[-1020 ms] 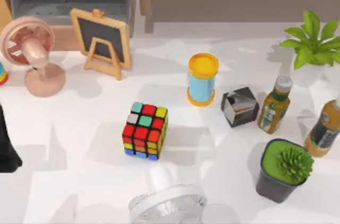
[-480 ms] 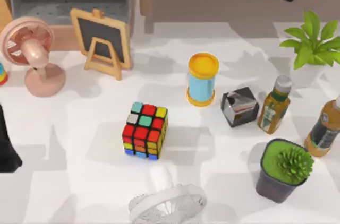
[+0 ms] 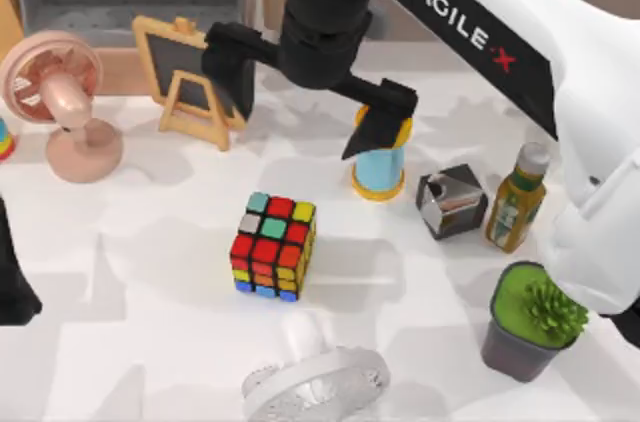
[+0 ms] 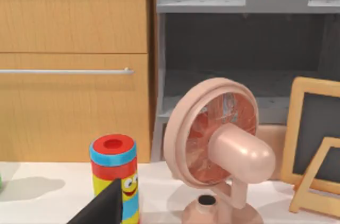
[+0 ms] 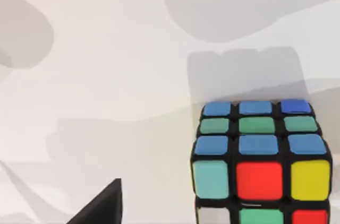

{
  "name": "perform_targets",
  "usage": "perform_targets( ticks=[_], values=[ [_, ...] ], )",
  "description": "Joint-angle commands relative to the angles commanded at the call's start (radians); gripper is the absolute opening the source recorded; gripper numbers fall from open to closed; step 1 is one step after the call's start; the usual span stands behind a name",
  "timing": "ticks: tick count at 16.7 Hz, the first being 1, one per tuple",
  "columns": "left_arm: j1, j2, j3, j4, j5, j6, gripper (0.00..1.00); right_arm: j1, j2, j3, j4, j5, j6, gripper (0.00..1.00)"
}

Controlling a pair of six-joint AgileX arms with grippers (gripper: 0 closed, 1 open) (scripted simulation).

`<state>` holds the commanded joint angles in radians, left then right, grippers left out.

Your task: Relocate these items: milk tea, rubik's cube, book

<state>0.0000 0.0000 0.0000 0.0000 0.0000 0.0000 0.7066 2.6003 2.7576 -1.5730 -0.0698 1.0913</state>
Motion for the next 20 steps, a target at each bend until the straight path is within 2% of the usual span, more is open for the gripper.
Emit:
perform_targets(
  ticks=[5,12,15,20],
  values=[
    [0.000,0.000,0.000,0.000,0.000,0.000,1.00,0.129,0.116,0.140,-0.171,0.076,0.014,1.00],
    [0.000,0.000,0.000,0.000,0.000,0.000,1.00,0.130,0.120,0.141,-0.174,0.077,0.013,1.00],
    [0.000,0.000,0.000,0.000,0.000,0.000,1.00,0.130,0.099,0.070,-0.122,0.078,0.012,1.00],
    [0.000,0.000,0.000,0.000,0.000,0.000,1.00,0.132,0.015,-0.215,0.072,0.077,0.012,1.00]
  ],
)
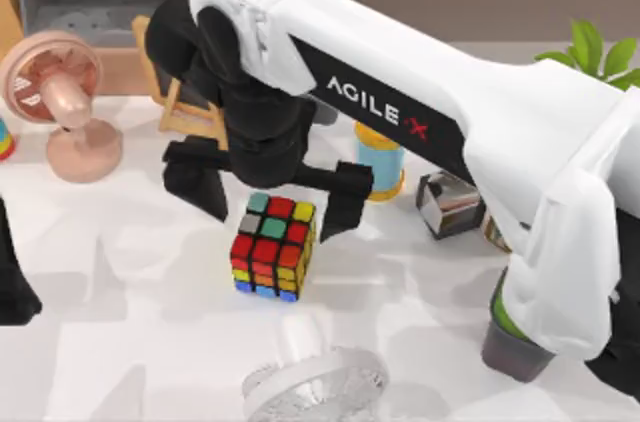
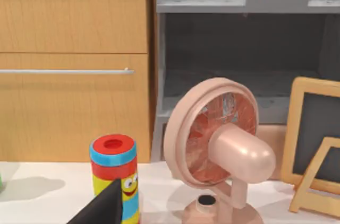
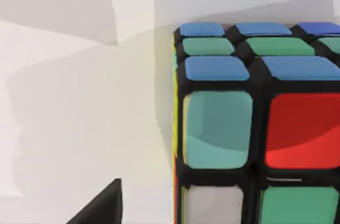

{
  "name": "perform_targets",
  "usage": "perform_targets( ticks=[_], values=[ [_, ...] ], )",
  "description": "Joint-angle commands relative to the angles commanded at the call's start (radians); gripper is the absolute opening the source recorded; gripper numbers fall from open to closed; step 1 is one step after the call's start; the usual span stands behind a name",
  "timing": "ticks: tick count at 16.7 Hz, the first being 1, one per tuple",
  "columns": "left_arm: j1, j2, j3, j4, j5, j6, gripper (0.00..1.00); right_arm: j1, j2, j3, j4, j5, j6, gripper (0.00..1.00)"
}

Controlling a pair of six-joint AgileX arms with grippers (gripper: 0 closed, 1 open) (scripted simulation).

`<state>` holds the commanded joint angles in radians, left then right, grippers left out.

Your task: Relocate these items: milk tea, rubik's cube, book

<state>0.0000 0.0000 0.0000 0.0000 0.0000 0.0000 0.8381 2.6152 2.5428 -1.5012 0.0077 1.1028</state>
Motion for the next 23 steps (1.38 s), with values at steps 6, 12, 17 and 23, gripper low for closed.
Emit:
perform_targets(
  ticks=[6,12,17,23],
  values=[
    [0.000,0.000,0.000,0.000,0.000,0.000,1.00,0.003,-0.048,-0.179,0.134,-0.001,0.003,1.00],
    [0.000,0.000,0.000,0.000,0.000,0.000,1.00,0.003,-0.048,-0.179,0.134,-0.001,0.003,0.77],
    [0.000,0.000,0.000,0.000,0.000,0.000,1.00,0.003,-0.048,-0.179,0.134,-0.001,0.003,0.40],
    [0.000,0.000,0.000,0.000,0.000,0.000,1.00,0.003,-0.048,-0.179,0.134,-0.001,0.003,0.00]
  ],
)
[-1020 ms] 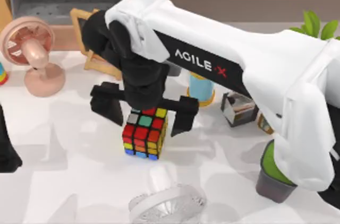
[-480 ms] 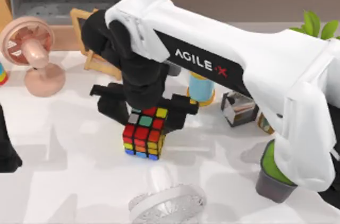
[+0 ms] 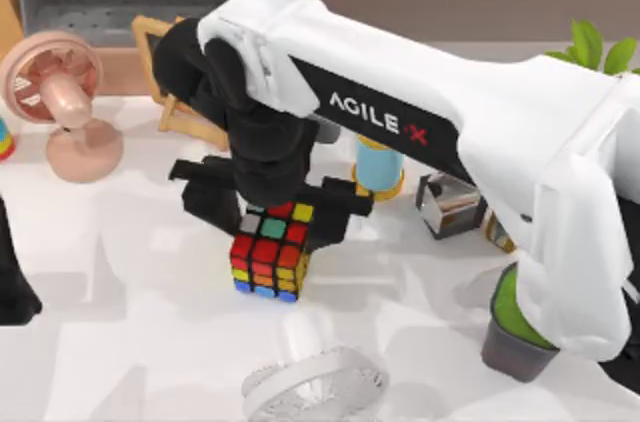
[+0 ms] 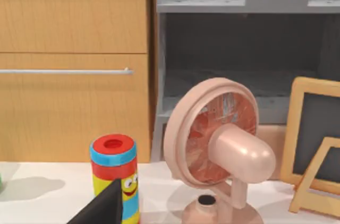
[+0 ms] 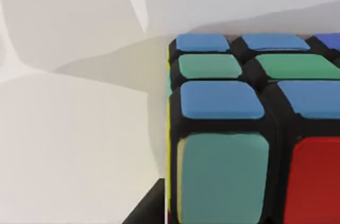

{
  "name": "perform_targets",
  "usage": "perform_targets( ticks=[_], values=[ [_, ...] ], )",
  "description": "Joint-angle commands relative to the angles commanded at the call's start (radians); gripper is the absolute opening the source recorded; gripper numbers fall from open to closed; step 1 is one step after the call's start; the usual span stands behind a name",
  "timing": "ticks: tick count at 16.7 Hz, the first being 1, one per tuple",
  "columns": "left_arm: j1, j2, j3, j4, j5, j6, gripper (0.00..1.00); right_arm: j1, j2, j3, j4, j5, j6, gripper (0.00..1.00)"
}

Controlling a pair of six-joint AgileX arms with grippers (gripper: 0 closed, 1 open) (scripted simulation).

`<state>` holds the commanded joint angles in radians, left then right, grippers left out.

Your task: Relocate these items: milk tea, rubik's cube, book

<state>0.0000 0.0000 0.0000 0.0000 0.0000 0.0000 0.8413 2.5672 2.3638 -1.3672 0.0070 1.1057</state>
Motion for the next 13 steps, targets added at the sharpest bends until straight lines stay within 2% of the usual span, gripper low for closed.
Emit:
perform_targets(
  ticks=[9,13],
  values=[
    [0.000,0.000,0.000,0.000,0.000,0.000,1.00,-0.002,0.002,0.003,-0.003,0.000,0.002,0.00],
    [0.000,0.000,0.000,0.000,0.000,0.000,1.00,-0.002,0.015,0.096,-0.075,0.000,0.002,0.00]
  ],
)
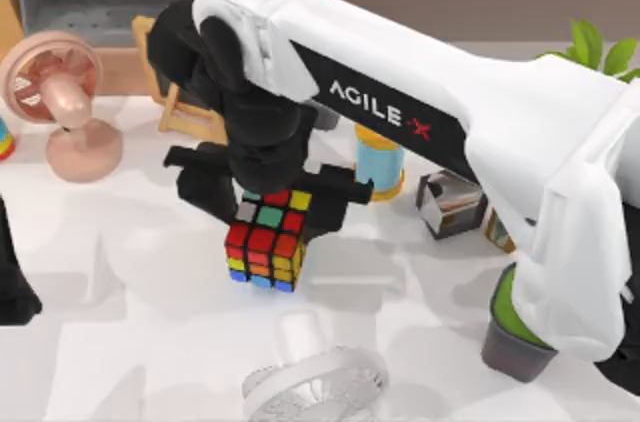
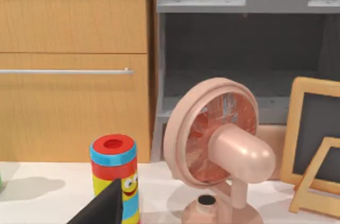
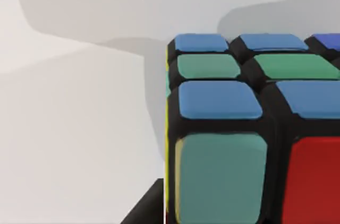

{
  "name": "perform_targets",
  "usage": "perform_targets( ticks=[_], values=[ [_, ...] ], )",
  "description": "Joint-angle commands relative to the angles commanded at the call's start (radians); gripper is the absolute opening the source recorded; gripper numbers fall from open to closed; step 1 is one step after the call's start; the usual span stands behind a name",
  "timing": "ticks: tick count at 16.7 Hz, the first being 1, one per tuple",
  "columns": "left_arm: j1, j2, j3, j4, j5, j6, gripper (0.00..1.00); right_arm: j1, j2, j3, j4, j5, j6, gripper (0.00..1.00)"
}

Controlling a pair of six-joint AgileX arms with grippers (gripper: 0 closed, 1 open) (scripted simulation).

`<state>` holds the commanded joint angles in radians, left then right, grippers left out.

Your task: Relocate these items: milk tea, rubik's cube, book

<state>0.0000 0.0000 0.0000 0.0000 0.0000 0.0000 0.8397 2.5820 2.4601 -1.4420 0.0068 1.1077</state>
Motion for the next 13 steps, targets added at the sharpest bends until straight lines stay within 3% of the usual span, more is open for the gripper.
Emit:
perform_targets(
  ticks=[8,13],
  values=[
    [0.000,0.000,0.000,0.000,0.000,0.000,1.00,-0.001,0.011,0.073,-0.066,0.000,0.001,0.00],
    [0.000,0.000,0.000,0.000,0.000,0.000,1.00,-0.095,-0.143,0.023,0.058,0.031,-0.062,0.00]
  ],
)
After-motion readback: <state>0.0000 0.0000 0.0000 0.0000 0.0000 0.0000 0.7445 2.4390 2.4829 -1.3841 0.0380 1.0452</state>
